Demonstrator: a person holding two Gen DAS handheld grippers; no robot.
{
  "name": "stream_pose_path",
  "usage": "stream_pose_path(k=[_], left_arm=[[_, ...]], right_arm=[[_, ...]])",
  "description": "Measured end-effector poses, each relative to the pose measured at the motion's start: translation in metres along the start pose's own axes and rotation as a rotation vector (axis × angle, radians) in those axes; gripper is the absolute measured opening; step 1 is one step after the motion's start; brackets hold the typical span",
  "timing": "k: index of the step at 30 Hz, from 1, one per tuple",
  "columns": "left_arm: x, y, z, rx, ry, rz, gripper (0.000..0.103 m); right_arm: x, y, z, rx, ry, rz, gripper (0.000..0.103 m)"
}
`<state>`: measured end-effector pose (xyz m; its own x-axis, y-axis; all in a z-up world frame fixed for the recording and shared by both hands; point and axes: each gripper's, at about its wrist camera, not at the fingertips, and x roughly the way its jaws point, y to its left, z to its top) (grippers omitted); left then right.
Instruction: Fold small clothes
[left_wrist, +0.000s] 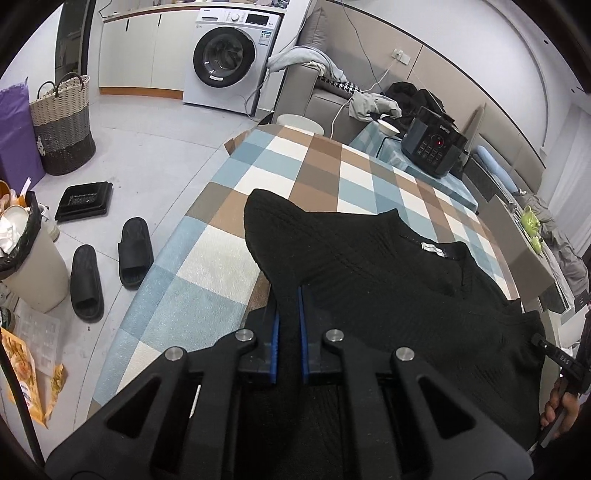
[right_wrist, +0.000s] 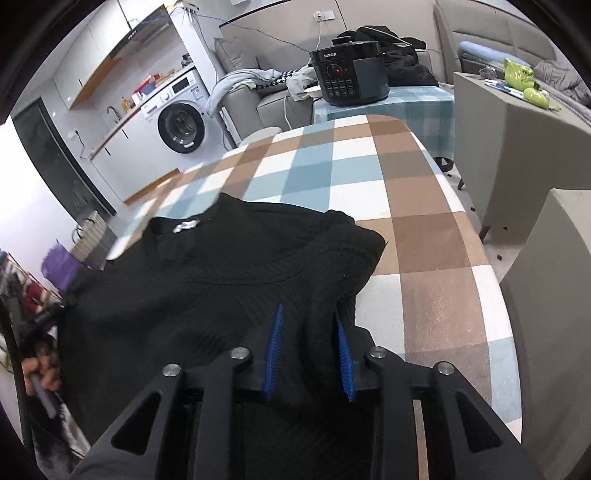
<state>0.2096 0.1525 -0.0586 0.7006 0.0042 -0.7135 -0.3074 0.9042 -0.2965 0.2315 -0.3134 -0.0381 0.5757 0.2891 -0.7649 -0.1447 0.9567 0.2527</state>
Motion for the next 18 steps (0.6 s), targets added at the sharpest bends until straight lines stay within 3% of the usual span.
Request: stream_pose_path(k=[1, 6, 12, 16, 18], left_arm=[[-0.001, 0.000, 0.000, -0.004, 0.000, -0.002, 0.006], [-0.013, 0.000, 0.005, -0.011, -0.037, -0.022, 0.005], [-0.024, 0.002, 0.026, -0.035, -0.099, -0.011, 0.005], [-0.001, 0.013, 0.032, -0.095, -0.040, 0.022, 0.007], [0.010, 0.016, 0.030, -0.099, 0.000, 0.051, 0.014]], right_arm=[[-0.003, 0.003, 0.000, -0.023, -0.019, -0.017, 0.008], [-0.028, 0.003, 0.012, -0.016, -0.134, -0.038, 0.007], [-0.040, 0.006, 0.052, 0.055, -0.265, -0.070, 0.007], [-0.015, 0.008, 0.068, 0.087, -0.221, -0.077, 0.007], [0.000, 0.009, 0.069, 0.098, -0.172, -0.085, 0.011]])
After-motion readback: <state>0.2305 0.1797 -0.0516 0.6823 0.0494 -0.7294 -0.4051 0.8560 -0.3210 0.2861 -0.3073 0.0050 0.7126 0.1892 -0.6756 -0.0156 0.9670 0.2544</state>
